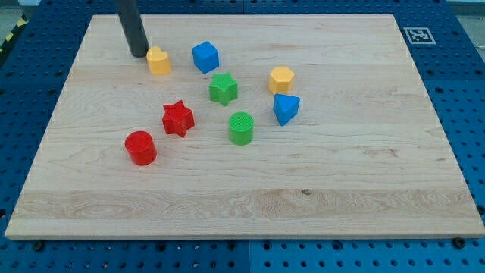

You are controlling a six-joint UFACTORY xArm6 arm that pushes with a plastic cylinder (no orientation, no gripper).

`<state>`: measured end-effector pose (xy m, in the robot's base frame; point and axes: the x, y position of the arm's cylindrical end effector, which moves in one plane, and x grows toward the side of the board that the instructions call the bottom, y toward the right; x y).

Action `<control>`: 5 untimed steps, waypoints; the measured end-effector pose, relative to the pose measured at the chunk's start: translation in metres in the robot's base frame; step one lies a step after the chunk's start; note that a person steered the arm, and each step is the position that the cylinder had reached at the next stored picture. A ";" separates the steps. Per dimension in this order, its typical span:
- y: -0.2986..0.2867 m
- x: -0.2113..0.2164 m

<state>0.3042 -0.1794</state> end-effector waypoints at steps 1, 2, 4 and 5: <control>0.023 0.011; 0.031 0.020; -0.058 0.056; -0.059 0.122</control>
<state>0.4257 -0.2386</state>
